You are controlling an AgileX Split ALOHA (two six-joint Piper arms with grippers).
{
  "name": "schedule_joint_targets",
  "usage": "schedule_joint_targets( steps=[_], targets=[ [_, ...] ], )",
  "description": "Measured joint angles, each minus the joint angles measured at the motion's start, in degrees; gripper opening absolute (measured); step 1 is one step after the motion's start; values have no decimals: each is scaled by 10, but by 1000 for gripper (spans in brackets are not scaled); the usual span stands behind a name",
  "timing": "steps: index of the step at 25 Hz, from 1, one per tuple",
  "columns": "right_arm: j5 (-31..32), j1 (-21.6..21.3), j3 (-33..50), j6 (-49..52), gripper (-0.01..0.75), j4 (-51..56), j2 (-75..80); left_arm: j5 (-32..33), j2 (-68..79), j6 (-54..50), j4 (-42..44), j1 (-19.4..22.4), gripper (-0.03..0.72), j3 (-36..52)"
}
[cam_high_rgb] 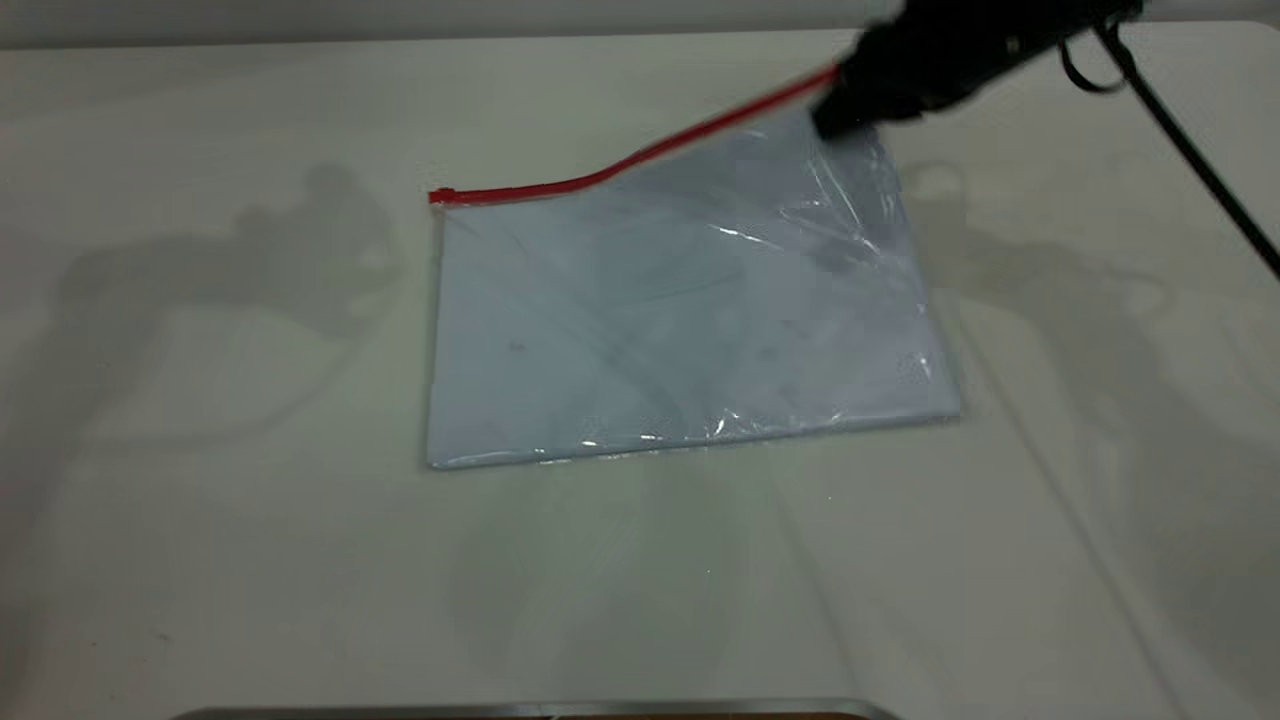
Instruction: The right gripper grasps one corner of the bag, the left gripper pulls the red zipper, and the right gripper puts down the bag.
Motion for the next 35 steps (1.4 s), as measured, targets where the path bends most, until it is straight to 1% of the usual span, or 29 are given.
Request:
schedule_joint_targets(
  steps=[2, 5, 6, 7, 8, 10, 11, 13, 16, 17, 18, 19, 22, 24, 27, 29, 31, 33, 35],
  targets=[
    [-68, 0, 5, 15, 322, -21, 3, 18, -28, 0, -36, -1, 415, 0],
    [-174, 0, 18, 67, 459, -27, 1, 41, -67, -3, -79, -9, 415, 1],
    [-192, 0, 24, 90, 491, -22, 0, 41, -82, -8, -88, -15, 415, 1],
    [-196, -2, 31, 110, 522, -18, -4, 41, -94, -15, -98, -22, 415, 1],
    [-185, -3, 39, 125, 544, -17, -11, 41, -109, -25, -106, -32, 415, 1],
    [-121, -4, 51, 146, 561, -16, -29, 41, -141, -46, -110, -50, 416, 1],
    [-62, -4, 53, 155, 562, -21, -41, 41, -156, -59, -108, -61, 415, 1],
    [78, -4, 52, 164, 560, -33, -60, 41, -192, -93, -91, -81, 416, 1],
    [323, -2, 48, 169, 540, -60, -79, 41, -242, -157, -35, -109, 416, 1],
    [377, 0, 47, 176, 532, -73, -83, 41, -259, -180, -14, -118, 416, 1],
    [416, 1, 45, 191, 523, -90, -90, 41, -273, -209, 12, -127, 416, 2],
    [434, 2, 44, 214, 515, -106, -99, 41, -289, -239, 39, -136, 416, 2],
    [448, 2, 42, 336, 494, -199, -138, 41, -335, -330, 112, -161, 416, 2],
    [453, 2, 42, 418, 480, -286, -171, 41, -367, -387, 147, -179, 416, 3],
    [460, 2, 42, 539, 454, -420, -232, 41, -416, -443, 193, -202, 416, 24],
    [464, 2, 42, 616, 437, -499, -273, 41, -453, -465, 218, -209, 416, 60],
    [468, 2, 42, 671, 421, -550, -319, 41, -496, -483, 239, -211, 416, 108],
    [470, 2, 49, 710, 412, -578, -377, 41, -537, -498, 264, -211, 416, 170],
    [472, 2, 67, 726, 411, -589, -439, 41, -585, -514, 286, -211, 416, 232]
  ],
)
